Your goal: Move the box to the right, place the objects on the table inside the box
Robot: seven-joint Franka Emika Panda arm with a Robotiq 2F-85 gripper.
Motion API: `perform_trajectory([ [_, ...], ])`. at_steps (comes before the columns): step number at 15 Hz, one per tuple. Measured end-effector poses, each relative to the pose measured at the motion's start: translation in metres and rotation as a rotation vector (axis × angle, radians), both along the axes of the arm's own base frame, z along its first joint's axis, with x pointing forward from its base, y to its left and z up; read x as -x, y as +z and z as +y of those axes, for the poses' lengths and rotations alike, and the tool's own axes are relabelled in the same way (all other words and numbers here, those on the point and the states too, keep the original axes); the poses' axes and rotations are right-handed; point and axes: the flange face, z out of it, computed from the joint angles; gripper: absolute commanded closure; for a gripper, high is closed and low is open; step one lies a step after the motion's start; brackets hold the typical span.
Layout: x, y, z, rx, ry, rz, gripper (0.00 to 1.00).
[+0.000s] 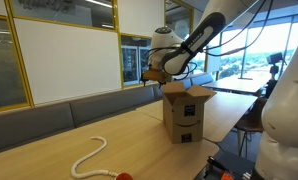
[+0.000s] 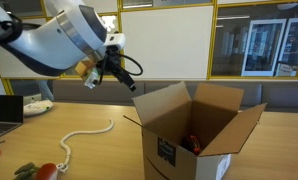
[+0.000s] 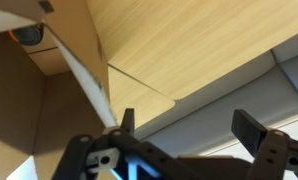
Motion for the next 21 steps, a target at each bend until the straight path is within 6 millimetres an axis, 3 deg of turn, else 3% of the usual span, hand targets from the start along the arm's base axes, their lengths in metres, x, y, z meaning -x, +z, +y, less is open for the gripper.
perform_trajectory([
  [5, 0.023, -0.035, 0.085, -0.079, 0.204, 0.154, 0.0],
  [8, 0.039, -0.054, 0.121, -0.113, 0.294, 0.261, 0.0],
  [15, 0.071, -0.108, 0.145, -0.185, 0.398, 0.492, 0.0],
  [21, 0.085, -0.148, 0.159, -0.219, 0.424, 0.605, 0.0],
])
